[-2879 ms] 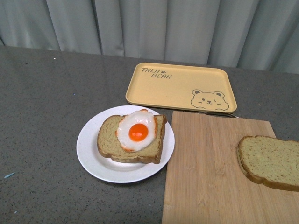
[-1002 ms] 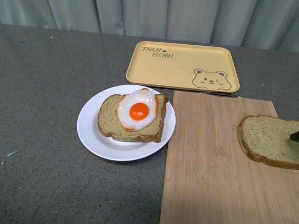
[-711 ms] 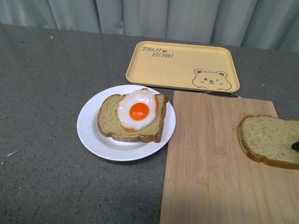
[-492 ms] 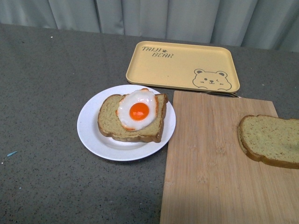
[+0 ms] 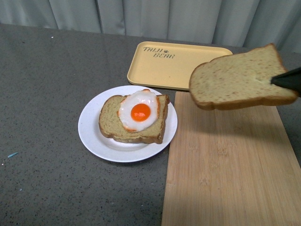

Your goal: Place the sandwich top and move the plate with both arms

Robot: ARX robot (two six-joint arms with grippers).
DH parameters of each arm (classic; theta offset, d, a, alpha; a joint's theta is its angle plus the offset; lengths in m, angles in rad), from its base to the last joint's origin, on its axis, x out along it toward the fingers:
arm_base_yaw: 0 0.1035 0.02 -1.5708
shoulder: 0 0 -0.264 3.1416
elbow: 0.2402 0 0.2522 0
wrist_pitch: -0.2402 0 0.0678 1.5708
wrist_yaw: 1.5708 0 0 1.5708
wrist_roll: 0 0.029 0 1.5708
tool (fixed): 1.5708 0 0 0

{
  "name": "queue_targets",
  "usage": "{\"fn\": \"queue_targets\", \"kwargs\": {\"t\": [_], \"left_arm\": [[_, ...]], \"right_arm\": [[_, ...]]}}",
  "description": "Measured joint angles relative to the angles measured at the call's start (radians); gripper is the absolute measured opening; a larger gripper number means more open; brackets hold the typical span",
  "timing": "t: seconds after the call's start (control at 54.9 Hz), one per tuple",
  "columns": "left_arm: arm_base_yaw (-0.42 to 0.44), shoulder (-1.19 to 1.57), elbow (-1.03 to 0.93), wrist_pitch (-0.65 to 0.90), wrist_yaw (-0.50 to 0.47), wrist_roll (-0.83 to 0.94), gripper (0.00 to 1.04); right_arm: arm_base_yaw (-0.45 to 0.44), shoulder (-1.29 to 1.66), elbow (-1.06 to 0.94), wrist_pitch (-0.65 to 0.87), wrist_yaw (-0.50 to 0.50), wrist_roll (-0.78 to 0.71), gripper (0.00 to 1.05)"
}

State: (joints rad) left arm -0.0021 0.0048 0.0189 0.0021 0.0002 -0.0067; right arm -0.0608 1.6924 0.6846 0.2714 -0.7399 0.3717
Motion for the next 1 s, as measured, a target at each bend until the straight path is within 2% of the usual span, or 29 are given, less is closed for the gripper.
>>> {"fn": "queue_targets", "kwargs": {"t": [0.219, 0.419, 0.583, 0.838, 0.875, 1.002], "left_arm": [[0.0, 0.0, 0.0, 0.0, 0.0, 0.0, 0.98], [0.0, 0.0, 0.0, 0.0, 0.0, 0.0, 0.98], [0.0, 0.0, 0.0, 0.0, 0.0, 0.0, 0.98], [0.0, 0.0, 0.0, 0.0, 0.0, 0.0, 0.98], [0.0, 0.0, 0.0, 0.0, 0.0, 0.0, 0.98], [0.0, 0.0, 0.0, 0.0, 0.0, 0.0, 0.98]], "right_arm": [[0.225, 0.156, 0.087, 0.182, 0.031, 0.208, 0.02], [0.379, 0.312, 0.19, 0.224, 0.071, 0.311, 0.02], [0.42, 0.399, 0.251, 0.233, 0.105, 0.352, 0.02], [0.423, 0.434, 0.277, 0.211, 0.126, 0.357, 0.02], [0.422, 0.434, 0.276, 0.204, 0.129, 0.35, 0.05], [0.417, 0.411, 0.246, 0.18, 0.152, 0.311, 0.28]]}}
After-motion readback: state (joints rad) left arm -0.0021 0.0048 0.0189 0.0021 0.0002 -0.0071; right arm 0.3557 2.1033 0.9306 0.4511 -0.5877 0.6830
